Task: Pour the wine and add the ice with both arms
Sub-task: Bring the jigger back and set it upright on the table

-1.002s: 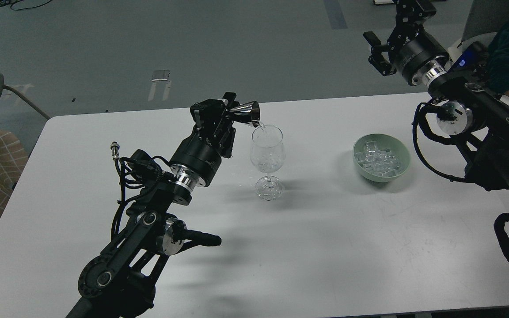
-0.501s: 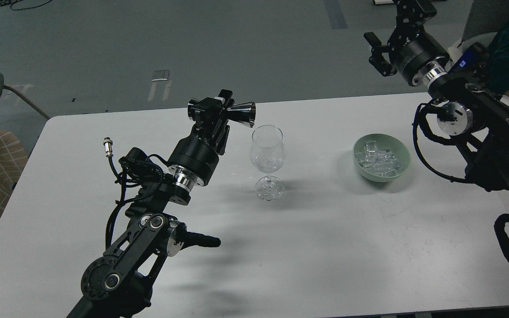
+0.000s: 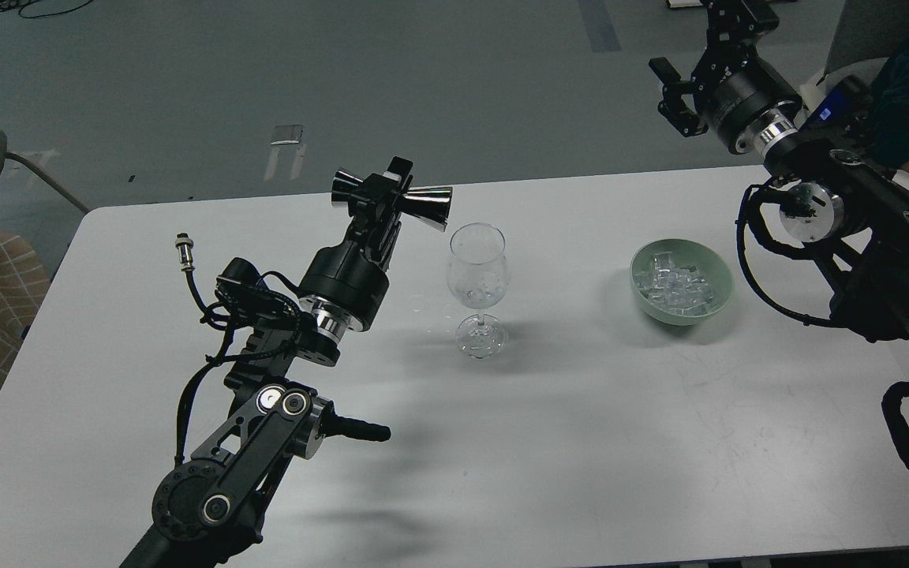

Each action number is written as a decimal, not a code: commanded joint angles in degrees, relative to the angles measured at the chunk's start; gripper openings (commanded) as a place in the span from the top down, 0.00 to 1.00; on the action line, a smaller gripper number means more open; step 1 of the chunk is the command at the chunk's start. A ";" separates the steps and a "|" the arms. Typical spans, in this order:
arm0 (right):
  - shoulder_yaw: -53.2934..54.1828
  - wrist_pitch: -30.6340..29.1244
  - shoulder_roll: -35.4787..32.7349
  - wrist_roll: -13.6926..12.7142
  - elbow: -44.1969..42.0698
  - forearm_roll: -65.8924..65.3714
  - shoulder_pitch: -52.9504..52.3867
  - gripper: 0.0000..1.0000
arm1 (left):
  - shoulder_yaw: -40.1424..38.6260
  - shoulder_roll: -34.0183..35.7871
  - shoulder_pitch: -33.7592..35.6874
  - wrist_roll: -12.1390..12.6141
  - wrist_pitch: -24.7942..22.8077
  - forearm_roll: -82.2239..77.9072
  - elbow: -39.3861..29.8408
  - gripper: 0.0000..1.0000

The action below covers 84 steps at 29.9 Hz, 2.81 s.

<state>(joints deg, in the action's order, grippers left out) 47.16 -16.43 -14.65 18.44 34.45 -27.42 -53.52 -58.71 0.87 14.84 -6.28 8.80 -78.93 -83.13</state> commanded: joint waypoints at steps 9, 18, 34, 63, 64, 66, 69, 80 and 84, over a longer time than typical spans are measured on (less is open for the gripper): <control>-0.05 0.00 -0.20 -0.07 0.00 0.09 0.00 0.00 | -10.71 2.73 0.89 11.28 -0.36 45.56 -2.56 1.00; -0.05 0.09 0.15 -0.07 0.00 0.00 0.00 0.00 | -25.31 6.25 -2.35 14.63 -0.45 76.28 0.68 1.00; -0.14 0.09 0.15 -0.07 0.00 0.00 0.00 0.00 | -29.98 4.14 -10.18 14.45 -11.08 77.52 10.35 0.87; -0.05 0.17 0.15 -0.07 0.00 0.00 0.44 0.00 | -29.71 4.49 -8.78 14.54 -11.17 77.35 14.66 0.52; -0.05 0.17 0.15 -0.07 0.00 0.00 0.44 0.00 | -29.71 4.49 -8.69 14.54 -11.08 77.35 14.66 0.51; -0.05 0.17 0.15 -0.07 0.00 0.00 0.35 0.00 | -29.71 4.58 -8.69 14.54 -10.99 77.35 14.66 0.49; -0.05 0.17 0.15 -0.07 0.00 0.00 0.44 0.00 | -29.62 4.67 -8.60 14.54 -10.82 77.17 14.66 0.49; -0.05 0.17 0.06 -0.07 0.00 0.00 0.44 0.00 | -29.36 5.11 -8.51 14.72 -10.55 76.64 14.75 0.27; -0.05 0.17 0.06 -0.07 0.00 0.00 0.35 0.00 | -29.36 5.19 -8.51 14.80 -10.55 76.64 14.66 0.20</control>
<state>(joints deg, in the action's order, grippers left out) 47.11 -16.26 -14.54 18.37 34.45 -27.42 -53.12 -88.08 5.97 6.33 8.48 -1.77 -2.27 -68.38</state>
